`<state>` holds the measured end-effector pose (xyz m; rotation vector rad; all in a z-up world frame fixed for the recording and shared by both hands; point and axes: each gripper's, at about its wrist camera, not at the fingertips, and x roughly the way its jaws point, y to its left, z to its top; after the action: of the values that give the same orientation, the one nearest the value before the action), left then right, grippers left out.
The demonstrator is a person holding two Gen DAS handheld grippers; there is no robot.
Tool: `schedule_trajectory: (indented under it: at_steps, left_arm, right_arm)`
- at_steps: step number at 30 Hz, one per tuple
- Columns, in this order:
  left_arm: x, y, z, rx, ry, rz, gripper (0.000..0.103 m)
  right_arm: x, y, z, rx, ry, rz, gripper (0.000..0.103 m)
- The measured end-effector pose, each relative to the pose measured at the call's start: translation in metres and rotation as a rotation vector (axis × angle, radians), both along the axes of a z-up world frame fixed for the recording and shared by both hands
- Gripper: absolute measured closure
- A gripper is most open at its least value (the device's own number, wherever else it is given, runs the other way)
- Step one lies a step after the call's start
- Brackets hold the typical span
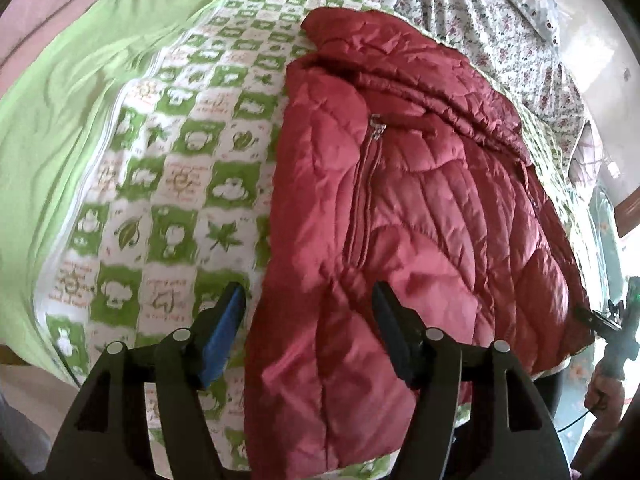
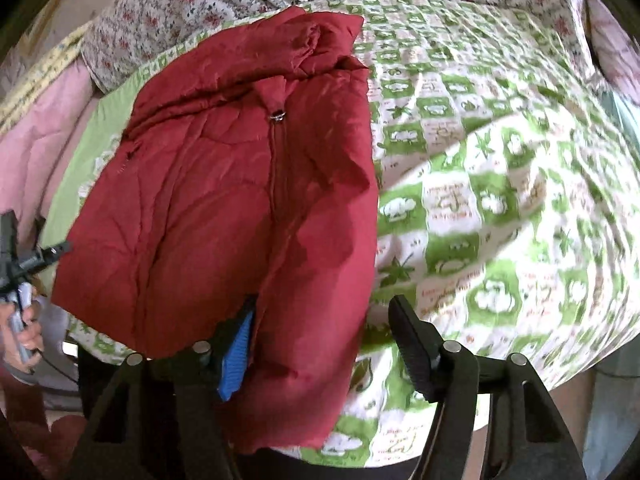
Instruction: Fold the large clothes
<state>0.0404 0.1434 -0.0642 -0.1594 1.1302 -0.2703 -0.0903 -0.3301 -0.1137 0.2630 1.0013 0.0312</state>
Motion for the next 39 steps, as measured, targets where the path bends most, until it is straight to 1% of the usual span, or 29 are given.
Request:
schedule_trajectory:
  at_steps: [4,9,13,15,17,20,21,22,23,25,26,28,30,32,35,39]
  left_arm:
    - [-0.008,0.003,-0.005,-0.015,0.015,-0.01,0.038]
    - [-0.014,0.002,-0.014,-0.052,0.044,-0.031,0.038]
    - [-0.016,0.004,-0.022,-0.092,0.067,-0.034,0.036]
    - [-0.019,0.003,-0.024,-0.107,0.069,-0.04,0.036]
    - [-0.022,0.0,-0.023,-0.105,0.057,-0.054,0.036]
    - [-0.025,-0.005,-0.021,-0.108,0.047,-0.081,0.036]
    - [-0.026,-0.007,-0.02,-0.11,0.044,-0.09,0.04]
    - [-0.027,-0.009,-0.019,-0.111,0.039,-0.101,0.049]
    - [-0.027,-0.01,-0.018,-0.116,0.036,-0.111,0.052]
    - [-0.028,-0.011,-0.016,-0.122,0.029,-0.121,0.066]
    - [-0.029,-0.011,-0.015,-0.126,0.027,-0.125,0.067]
    - [-0.028,-0.011,-0.014,-0.129,0.025,-0.124,0.076]
    - [-0.029,-0.01,-0.01,-0.129,0.021,-0.122,0.082]
    - [-0.033,-0.009,-0.002,-0.144,0.001,-0.128,0.083]
    - [-0.035,-0.012,0.01,-0.141,-0.027,-0.148,0.084]
    - [-0.036,-0.017,0.026,-0.141,-0.086,-0.156,0.087]
  right_arm:
    - [-0.007,0.002,0.0,0.037,-0.015,-0.002,0.041]
    - [-0.009,0.012,-0.003,0.065,-0.027,0.034,0.041]
    - [-0.009,0.015,-0.007,0.083,-0.037,0.033,0.041]
    - [-0.008,0.013,-0.009,0.103,-0.04,0.028,0.042]
    - [-0.009,0.012,-0.012,0.122,-0.048,0.023,0.042]
    - [-0.011,0.012,-0.011,0.13,-0.063,0.022,0.052]
    - [-0.011,0.012,-0.011,0.13,-0.068,0.025,0.055]
    - [-0.011,0.013,-0.01,0.131,-0.073,0.029,0.056]
    - [-0.011,0.014,-0.01,0.131,-0.076,0.032,0.058]
    - [-0.013,0.014,-0.009,0.136,-0.08,0.034,0.059]
    - [-0.013,0.014,-0.009,0.143,-0.083,0.032,0.059]
    - [-0.014,0.012,-0.008,0.158,-0.093,0.028,0.062]
    - [-0.016,0.01,-0.005,0.171,-0.109,0.025,0.067]
    - [-0.018,0.008,0.0,0.193,-0.131,0.023,0.069]
    - [-0.019,0.003,0.006,0.233,-0.154,0.024,0.071]
    - [-0.016,0.005,0.013,0.234,-0.175,0.025,0.074]
